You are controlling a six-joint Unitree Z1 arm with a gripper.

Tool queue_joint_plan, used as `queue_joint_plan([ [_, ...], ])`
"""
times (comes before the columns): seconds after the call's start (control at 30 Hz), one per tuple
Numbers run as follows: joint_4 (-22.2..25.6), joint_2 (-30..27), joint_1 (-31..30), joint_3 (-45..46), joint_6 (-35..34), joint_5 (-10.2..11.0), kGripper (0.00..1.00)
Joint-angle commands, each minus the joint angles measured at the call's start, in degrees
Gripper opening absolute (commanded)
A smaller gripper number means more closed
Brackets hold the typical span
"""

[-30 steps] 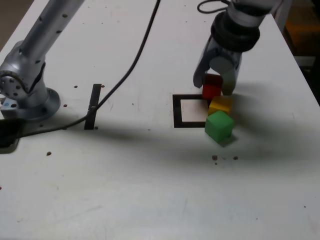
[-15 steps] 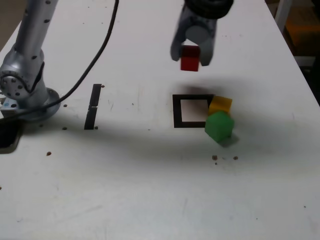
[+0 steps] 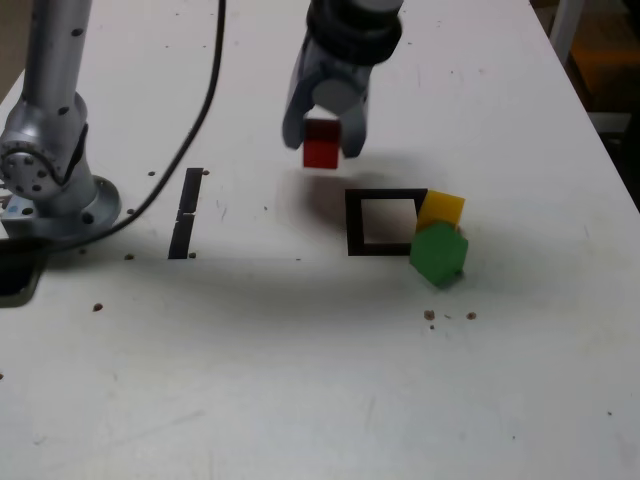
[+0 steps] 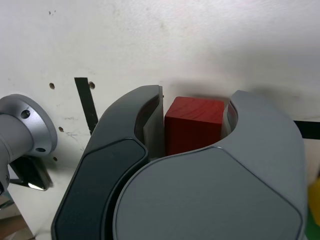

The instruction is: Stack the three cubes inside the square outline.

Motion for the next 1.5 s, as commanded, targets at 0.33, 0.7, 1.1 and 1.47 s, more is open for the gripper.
queue_joint_plan([
  [0.33, -12.2, -0.7, -1.9, 9.2, -1.9, -6.9, 0.24],
  [0.7, -15.3, -0.7, -4.0, 9.3, -4.8, -10.1, 0.24],
  [1.1, -14.9, -0.8, -6.9, 6.8, -5.6, -12.6, 0.24],
  [1.47, -12.7, 0.9, -8.4, 0.9, -8.2, -10.1, 0.24],
])
